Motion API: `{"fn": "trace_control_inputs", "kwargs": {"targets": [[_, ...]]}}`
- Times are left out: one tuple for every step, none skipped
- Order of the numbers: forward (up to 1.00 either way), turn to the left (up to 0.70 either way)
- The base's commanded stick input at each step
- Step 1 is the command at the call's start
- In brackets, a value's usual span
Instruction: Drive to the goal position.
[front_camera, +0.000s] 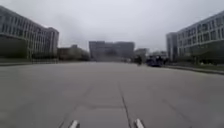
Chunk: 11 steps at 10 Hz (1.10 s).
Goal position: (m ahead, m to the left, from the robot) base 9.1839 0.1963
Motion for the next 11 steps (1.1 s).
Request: {"fn": "trace_control_inputs", "kwargs": {"targets": [[1.0,0.0],[1.0,0.0],[1.0,0.0],[1.0,0.0],[1.0,0.0],[1.0,0.0],[1.0,-0.16],[1.0,-0.4],[1.0,-0.4],[1.0,-0.4],[1.0,-0.4]]}}
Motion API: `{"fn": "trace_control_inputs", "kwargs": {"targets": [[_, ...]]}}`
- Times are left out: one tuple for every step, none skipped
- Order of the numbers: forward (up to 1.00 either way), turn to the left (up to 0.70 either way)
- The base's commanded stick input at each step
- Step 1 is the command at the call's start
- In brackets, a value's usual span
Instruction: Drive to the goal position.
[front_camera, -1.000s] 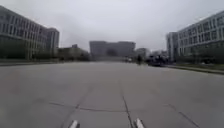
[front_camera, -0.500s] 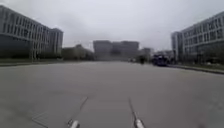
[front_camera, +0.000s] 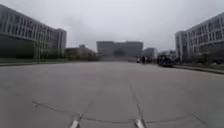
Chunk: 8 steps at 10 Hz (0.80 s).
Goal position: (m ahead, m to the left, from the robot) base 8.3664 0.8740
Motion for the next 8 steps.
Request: {"fn": "trace_control_inputs", "kwargs": {"targets": [[1.0,-0.4],[1.0,-0.01],[1.0,0.0],[1.0,0.0],[1.0,0.0],[1.0,0.0],[1.0,0.0],[1.0,0.0]]}}
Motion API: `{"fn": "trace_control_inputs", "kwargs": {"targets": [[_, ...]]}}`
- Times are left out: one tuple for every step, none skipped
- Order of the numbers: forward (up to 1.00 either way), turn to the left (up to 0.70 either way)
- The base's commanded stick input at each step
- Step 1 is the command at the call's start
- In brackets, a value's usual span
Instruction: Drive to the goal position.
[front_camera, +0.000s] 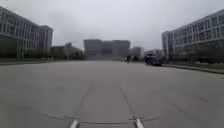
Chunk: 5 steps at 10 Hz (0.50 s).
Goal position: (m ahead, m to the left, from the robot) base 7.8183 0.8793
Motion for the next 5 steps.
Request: {"fn": "trace_control_inputs", "kwargs": {"targets": [[1.0,0.0],[1.0,0.0],[1.0,0.0],[1.0,0.0],[1.0,0.0]]}}
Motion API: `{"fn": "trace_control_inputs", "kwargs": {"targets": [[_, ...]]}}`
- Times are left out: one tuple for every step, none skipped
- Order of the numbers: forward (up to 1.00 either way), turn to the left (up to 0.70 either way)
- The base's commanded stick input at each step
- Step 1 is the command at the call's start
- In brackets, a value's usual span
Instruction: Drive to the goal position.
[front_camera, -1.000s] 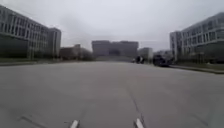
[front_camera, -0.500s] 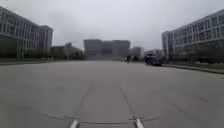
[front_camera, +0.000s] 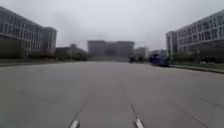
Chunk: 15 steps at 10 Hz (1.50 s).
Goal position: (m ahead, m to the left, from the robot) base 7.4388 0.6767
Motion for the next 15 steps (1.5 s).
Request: {"fn": "trace_control_inputs", "kwargs": {"targets": [[1.0,0.0],[1.0,0.0],[1.0,0.0],[1.0,-0.18],[1.0,-0.39],[1.0,-0.4],[1.0,-0.4],[1.0,-0.4],[1.0,-0.38],[1.0,-0.18],[1.0,0.0],[1.0,0.0],[1.0,-0.04],[1.0,-0.31],[1.0,-0.4]]}}
